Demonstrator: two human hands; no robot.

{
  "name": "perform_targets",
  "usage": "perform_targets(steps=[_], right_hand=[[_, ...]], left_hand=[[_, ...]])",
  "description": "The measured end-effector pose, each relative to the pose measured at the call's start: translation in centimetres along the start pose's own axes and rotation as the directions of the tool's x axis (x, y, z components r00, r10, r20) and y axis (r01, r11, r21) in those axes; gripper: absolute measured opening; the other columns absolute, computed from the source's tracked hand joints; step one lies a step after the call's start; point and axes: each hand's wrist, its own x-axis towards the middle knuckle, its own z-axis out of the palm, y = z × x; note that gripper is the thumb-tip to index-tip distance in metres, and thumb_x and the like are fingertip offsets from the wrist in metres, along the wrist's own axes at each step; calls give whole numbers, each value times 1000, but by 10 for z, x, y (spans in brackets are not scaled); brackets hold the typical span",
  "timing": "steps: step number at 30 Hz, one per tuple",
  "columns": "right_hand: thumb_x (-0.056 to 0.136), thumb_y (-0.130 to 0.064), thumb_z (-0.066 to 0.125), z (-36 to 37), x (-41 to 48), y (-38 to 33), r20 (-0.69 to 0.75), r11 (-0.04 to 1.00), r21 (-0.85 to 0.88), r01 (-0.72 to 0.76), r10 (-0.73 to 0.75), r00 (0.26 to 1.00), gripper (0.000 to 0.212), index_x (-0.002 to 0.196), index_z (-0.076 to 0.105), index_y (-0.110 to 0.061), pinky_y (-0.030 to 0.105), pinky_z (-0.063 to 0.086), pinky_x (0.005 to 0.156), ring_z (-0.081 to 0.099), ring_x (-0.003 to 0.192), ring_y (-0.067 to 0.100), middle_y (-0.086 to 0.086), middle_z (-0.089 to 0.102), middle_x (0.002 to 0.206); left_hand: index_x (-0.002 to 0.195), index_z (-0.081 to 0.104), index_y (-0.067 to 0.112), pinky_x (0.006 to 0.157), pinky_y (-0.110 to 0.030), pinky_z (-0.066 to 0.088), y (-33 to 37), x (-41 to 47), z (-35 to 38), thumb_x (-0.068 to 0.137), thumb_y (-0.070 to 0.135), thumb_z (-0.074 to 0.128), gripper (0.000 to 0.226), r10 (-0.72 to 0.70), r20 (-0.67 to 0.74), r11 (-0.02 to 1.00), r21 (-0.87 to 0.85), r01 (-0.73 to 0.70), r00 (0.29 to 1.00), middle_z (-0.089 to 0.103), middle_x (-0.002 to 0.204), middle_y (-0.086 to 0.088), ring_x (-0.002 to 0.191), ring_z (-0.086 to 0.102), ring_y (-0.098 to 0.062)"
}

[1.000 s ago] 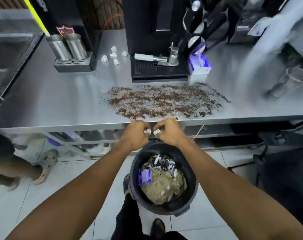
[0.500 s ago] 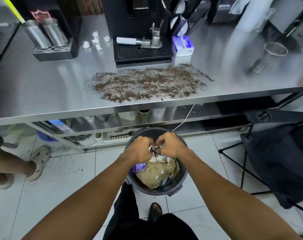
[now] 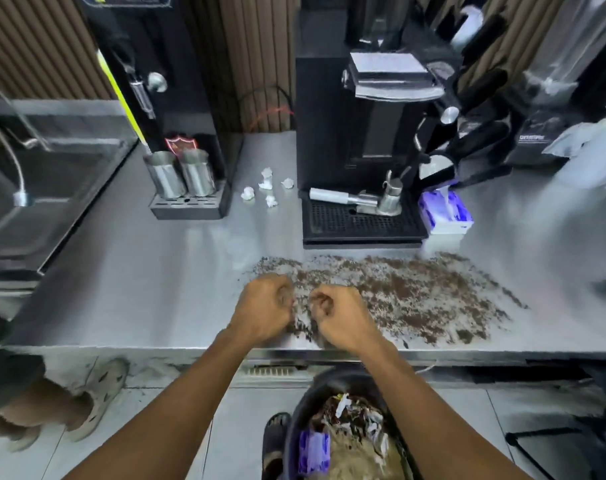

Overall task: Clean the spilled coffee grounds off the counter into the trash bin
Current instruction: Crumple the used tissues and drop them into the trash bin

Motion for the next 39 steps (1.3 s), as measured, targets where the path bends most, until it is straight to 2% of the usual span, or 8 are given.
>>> perform_targets(steps=[6,18,20,23,27,30,34,39], right_hand=[[88,-15,60,9,156,-48,-44,987,-155,49,-57,997,32,119,64,-18,36,43,106,52,121,19,0,60,128],[86,-7,63,33,338,-59,-66,965,-262,17,-35,997,42,128,60,-15,32,43,104,51,123,23,4,58,132],[84,-5,63,36,348,-52,-55,961,-277,-5,-10,998,39,121,65,-16,32,46,100,56,115,23,5,62,124],[81,3,57,40,354,-41,-46,957,-288,-18,5,999,23,93,72,-11,25,44,74,54,85,24,4,58,88],[84,1,57,38,345,-42,-101,988,-147,-49,34,994,32,104,74,-18,30,55,84,64,92,20,5,68,106],[85,-2,59,33,326,-48,-136,999,-26,-41,37,990,29,100,74,-22,31,57,79,66,82,17,2,71,97],[85,-6,66,26,290,-50,-135,999,39,-20,25,990,22,96,75,-21,18,50,64,57,59,1,-8,65,74],[83,-5,68,21,228,-43,-107,998,59,-34,40,993,24,98,76,-22,25,55,88,66,90,15,1,73,96]], left_hand=[[110,68,18,98,-25,40,-78,133,-37,82,17,65,27,-61,-44,998,-33,60,997,65,119,2,116,52,-18],[128,59,12,99,-37,45,-148,289,-36,85,15,59,43,10,5,994,110,-11,1000,57,130,-7,118,50,-29],[115,64,14,89,-39,50,-155,295,-29,83,11,56,33,18,9,985,173,-19,1000,61,116,-5,107,54,-29],[84,68,17,73,-38,52,-164,297,-24,75,3,54,22,-6,28,980,199,1,1000,63,87,-3,87,58,-25],[70,62,15,64,-36,49,-161,288,-27,72,-2,55,18,22,13,997,77,-23,1000,61,72,-5,71,56,-25],[79,64,20,66,-31,47,-154,272,-30,82,15,57,9,62,-9,998,-18,-62,998,66,74,-1,73,60,-24],[102,70,22,75,-33,53,-135,241,-32,87,28,63,18,42,-53,997,-63,-45,998,73,86,-1,79,65,-20],[101,68,20,75,-29,53,-97,182,-30,86,19,71,16,12,-30,983,-182,-18,999,68,76,3,70,65,-13]])
